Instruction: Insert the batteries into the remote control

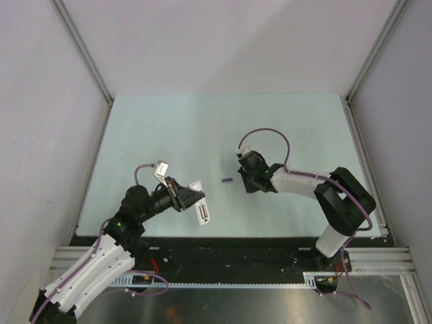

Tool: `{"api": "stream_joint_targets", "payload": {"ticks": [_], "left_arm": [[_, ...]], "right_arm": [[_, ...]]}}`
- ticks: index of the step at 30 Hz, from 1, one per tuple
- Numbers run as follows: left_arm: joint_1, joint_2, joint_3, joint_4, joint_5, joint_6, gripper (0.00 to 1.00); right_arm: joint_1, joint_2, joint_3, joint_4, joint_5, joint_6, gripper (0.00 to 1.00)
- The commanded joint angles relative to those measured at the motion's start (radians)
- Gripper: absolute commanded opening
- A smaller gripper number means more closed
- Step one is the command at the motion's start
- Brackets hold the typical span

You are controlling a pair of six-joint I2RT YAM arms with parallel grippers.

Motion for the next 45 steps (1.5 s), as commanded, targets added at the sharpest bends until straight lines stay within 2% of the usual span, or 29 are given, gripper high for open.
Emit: {"api": "stream_joint_targets", "payload": {"ticks": [1,2,4,12,26,34,39,45], "left_arm": [[-0.002,-0.003,0.002,0.025,-0.002,0.012,0.0],[-0.003,-0.003,0.002,0.025,-0.004,0.012,0.0],[-0.003,0.005,0.008,0.025,-0.013,0.01,0.0],[-0.002,0.075,0.091,0.039,-0.082,0.006,0.0],[-0.002,0.17,0.137,0.097,-0.081,0.032,0.0],[-0.003,0.144,0.073,0.228,-0.021,0.021,0.0],[-0.002,0.146,0.032,0.307,-0.018,0.006,0.0],[-0.002,0.091,-0.036,0.449,-0.085,-0.013,0.0]], "right_arm": [[0.007,0.012,0.025,-0.026,0.011,0.002,0.08],[0.008,0.005,0.025,-0.029,0.014,0.015,0.0],[0.008,-0.023,0.024,-0.04,0.017,0.029,0.0],[0.019,-0.368,-0.037,-0.019,-0.09,0.104,0.0],[0.054,-0.469,-0.146,0.055,-0.144,0.14,0.0],[0.09,-0.577,-0.16,0.147,-0.43,0.138,0.0],[0.125,-0.65,-0.16,0.127,-0.438,0.155,0.0],[0.2,-0.684,-0.142,0.121,-0.392,0.198,0.0]]}}
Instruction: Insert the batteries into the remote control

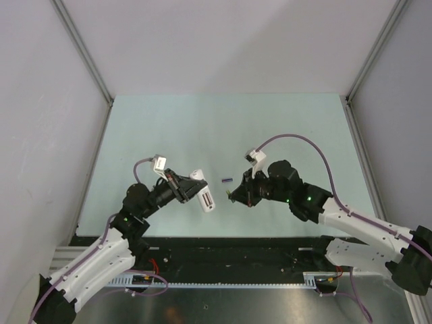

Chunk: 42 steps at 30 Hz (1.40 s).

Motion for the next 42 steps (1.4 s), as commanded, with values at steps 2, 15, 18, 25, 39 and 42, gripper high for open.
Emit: {"api": "stream_joint_targets", "payload": {"ticks": [2,15,18,25,39,42], "left_arm": [[-0.003,-0.042,-0.034,0.204,-0.041,-0.027,0.0],[-0.023,0.021,-0.008,0.241,0.019,0.013,0.0],[-0.043,0.022,-0.002,0.242,0.02,0.021,0.0],[-0.071,0.027,0.004,0.241,0.056,0.042,0.0],[-0.072,-0.01,-0.009,0.241,0.045,0.045,0.0],[-0.072,-0.007,-0.005,0.241,0.054,0.045,0.0]], "right_arm": [[0.101,-0.014,0.038,0.028,0.044,0.051,0.0],[0.252,0.139,0.182,-0.012,0.185,0.061,0.0],[0.252,0.17,0.202,-0.015,0.196,0.062,0.0],[0.252,0.21,0.244,-0.036,0.209,0.059,0.0],[0.25,0.236,0.282,-0.118,0.239,0.073,0.0],[0.253,0.238,0.282,-0.122,0.243,0.074,0.0]]}}
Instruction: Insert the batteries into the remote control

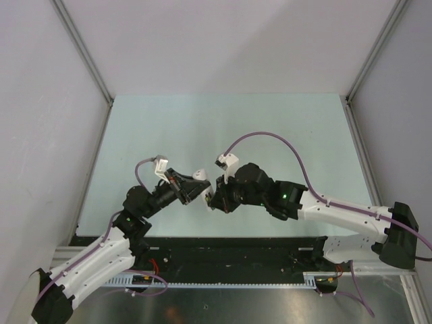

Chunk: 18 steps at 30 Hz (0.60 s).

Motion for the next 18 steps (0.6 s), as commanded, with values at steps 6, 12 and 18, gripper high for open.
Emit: {"api": "stream_joint_targets", "payload": {"ticks": [6,12,18], "left_arm": [[-0.017,-0.017,0.032,0.075,0.059,-0.018,0.0],[-0.017,0.013,0.049,0.081,0.111,-0.059,0.0],[-0.017,0.012,0.043,0.092,0.14,-0.094,0.0]], "right_arm": [[0.01,0.012,0.036,-0.029,0.055,0.007,0.0],[0.022,0.02,0.036,-0.046,0.104,-0.012,0.0],[0.028,0.009,0.036,-0.058,0.138,-0.026,0.0]]}}
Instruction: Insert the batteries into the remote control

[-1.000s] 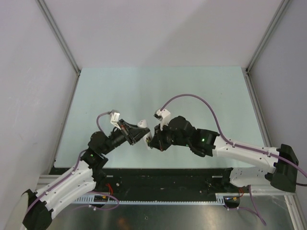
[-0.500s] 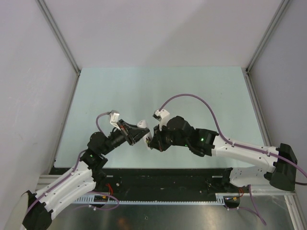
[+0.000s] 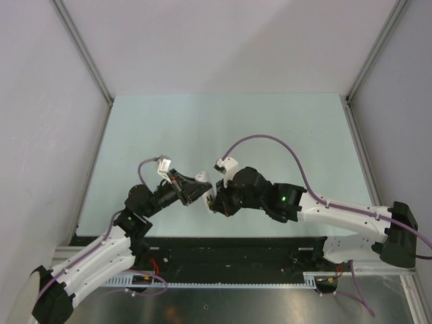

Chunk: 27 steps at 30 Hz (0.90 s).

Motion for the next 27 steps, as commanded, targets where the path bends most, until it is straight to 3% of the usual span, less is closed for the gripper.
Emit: {"api": "stream_joint_targets", "payload": {"ticks": [1,20,27], "left_arm": [[-0.017,-0.016,0.041,0.093,0.109,-0.08,0.0],[-0.019,0.001,0.03,0.119,0.138,-0.118,0.0],[-0.027,0.053,0.01,0.234,0.138,-0.259,0.0]], "right_arm": [[0.0,0.007,0.035,-0.008,0.092,-0.023,0.0],[0.014,-0.01,0.043,-0.033,0.127,-0.043,0.0],[0.024,-0.004,0.06,0.027,0.192,-0.035,0.0]]}}
